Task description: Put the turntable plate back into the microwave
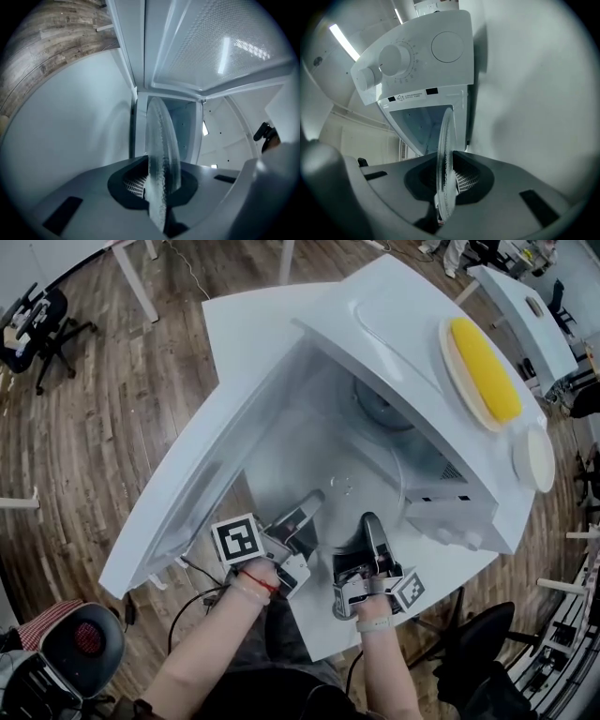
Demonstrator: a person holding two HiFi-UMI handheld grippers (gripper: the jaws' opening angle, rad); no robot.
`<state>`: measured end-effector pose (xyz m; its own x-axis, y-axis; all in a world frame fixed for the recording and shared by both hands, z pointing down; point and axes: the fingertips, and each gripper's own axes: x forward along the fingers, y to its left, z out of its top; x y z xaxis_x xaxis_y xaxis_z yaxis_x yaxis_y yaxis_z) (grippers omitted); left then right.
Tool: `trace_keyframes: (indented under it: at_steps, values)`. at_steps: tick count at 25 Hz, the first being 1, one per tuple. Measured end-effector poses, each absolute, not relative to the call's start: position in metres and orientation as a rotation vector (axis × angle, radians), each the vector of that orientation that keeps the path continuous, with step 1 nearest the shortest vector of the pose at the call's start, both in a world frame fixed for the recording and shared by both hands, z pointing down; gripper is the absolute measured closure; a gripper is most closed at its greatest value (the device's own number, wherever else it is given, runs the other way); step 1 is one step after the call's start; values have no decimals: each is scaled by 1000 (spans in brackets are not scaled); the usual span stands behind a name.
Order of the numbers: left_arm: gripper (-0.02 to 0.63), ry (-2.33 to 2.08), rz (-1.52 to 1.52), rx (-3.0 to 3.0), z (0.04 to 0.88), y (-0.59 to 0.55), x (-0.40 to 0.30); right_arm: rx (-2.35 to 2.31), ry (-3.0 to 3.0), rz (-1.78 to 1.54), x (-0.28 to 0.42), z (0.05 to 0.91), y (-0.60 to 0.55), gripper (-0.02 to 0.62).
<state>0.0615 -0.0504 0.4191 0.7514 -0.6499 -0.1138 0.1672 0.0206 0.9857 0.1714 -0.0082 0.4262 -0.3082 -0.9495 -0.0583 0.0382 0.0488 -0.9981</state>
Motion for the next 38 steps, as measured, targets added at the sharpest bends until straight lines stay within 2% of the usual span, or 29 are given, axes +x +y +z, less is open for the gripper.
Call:
trace_keyframes:
  at_steps: [17, 38]
  values:
    - [572, -453, -691, 1413, 424, -75, 69, -1018, 1428, -1352, 177, 424, -22, 554]
    - [572, -450, -688, 1424, 423, -96, 79, -903, 1480, -1492, 121, 428, -21, 540]
